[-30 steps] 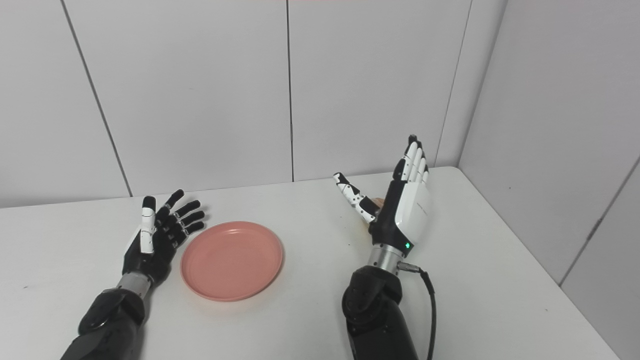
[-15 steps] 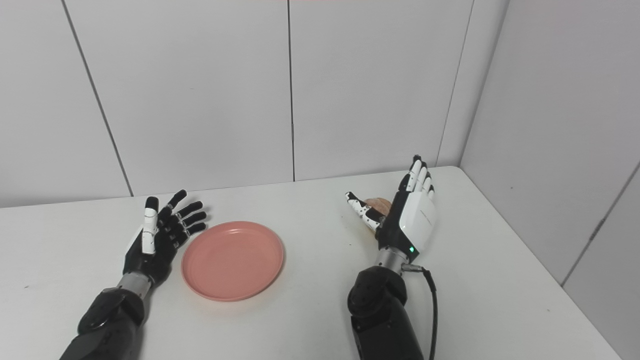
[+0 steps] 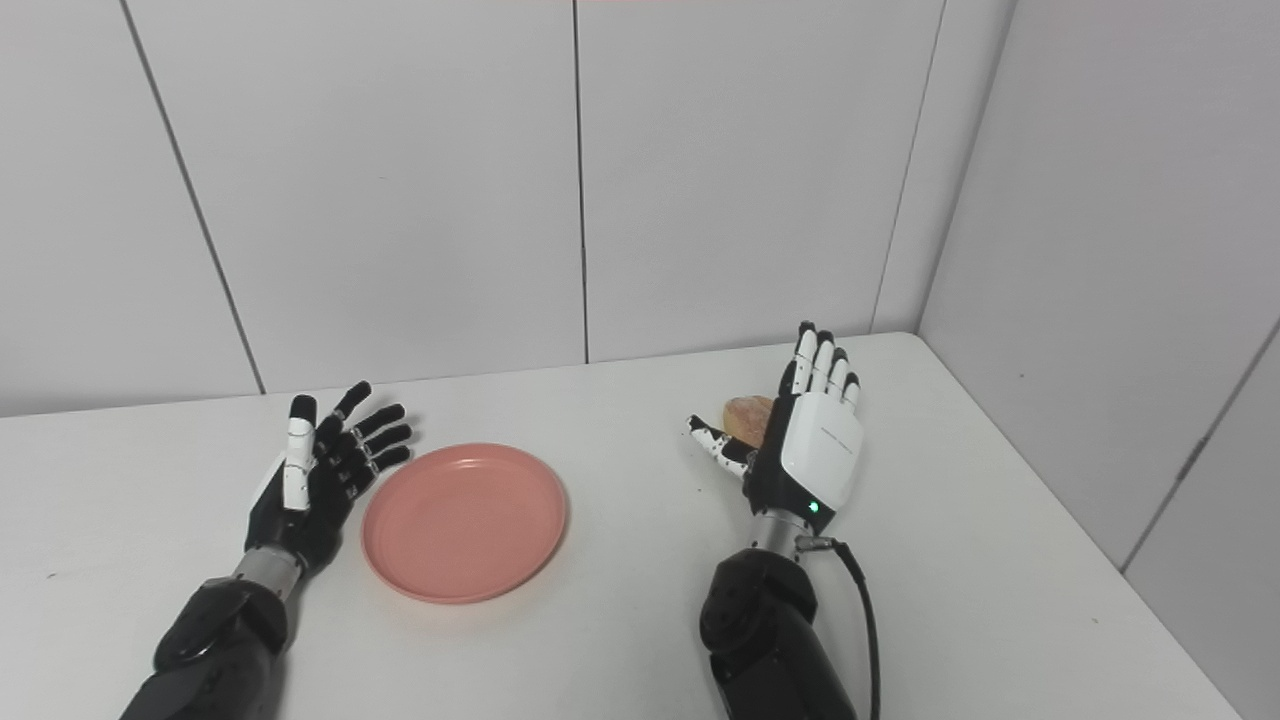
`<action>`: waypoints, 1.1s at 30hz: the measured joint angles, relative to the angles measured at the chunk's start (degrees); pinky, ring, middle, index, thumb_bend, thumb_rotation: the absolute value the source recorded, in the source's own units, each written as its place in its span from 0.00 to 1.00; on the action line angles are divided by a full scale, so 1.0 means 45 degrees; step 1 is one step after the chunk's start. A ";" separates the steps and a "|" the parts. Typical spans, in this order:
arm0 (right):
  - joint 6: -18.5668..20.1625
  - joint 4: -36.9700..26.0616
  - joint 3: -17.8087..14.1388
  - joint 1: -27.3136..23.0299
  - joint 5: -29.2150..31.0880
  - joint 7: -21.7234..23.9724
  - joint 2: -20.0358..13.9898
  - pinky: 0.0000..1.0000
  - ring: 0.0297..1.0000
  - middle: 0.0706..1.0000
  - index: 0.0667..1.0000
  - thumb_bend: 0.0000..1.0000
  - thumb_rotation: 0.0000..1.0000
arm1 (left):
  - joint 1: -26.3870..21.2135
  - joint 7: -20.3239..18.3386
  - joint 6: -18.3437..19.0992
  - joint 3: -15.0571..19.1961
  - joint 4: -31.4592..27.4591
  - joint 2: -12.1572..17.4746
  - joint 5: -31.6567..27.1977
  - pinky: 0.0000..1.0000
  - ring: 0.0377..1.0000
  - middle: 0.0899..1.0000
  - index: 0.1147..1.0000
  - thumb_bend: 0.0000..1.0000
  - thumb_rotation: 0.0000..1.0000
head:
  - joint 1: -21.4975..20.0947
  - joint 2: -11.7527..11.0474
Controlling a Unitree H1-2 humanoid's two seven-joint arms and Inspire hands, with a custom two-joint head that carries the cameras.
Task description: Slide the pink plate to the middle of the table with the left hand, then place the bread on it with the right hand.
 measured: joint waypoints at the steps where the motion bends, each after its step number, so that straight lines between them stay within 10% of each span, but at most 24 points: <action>1: 0.0118 0.0039 0.0001 0.0000 0.0004 0.0001 -0.0001 1.00 1.00 0.99 0.97 0.93 0.29 | 0.0000 0.0001 -0.0001 -0.0003 0.0001 0.0001 0.0003 0.77 0.77 0.78 0.91 0.75 0.99 | -0.0020 0.0000; 19: 0.0530 0.1276 -0.0373 -0.0842 0.1342 0.0101 -0.0459 1.00 0.99 1.00 0.97 0.95 0.29 | 0.0004 0.0214 -0.0104 -0.0059 0.0040 0.0000 0.0176 0.78 0.78 0.78 0.91 0.75 0.99 | 0.0078 -0.0020; 29: 0.0807 0.1256 -0.1034 -0.1273 0.2814 0.0637 -0.0246 0.72 0.83 0.91 0.94 0.97 0.28 | 0.0082 0.0129 -0.0085 -0.0056 -0.0158 -0.0006 0.0154 0.77 0.76 0.78 0.91 0.76 0.98 | 0.0116 0.0097; 33: 0.1206 0.1276 -0.0972 -0.1322 0.2829 0.0700 -0.0277 0.77 0.85 0.91 0.93 0.98 0.27 | 0.0116 0.0162 -0.0068 -0.0085 -0.0224 -0.0010 0.0177 0.75 0.75 0.78 0.91 0.77 0.99 | 0.0195 0.0156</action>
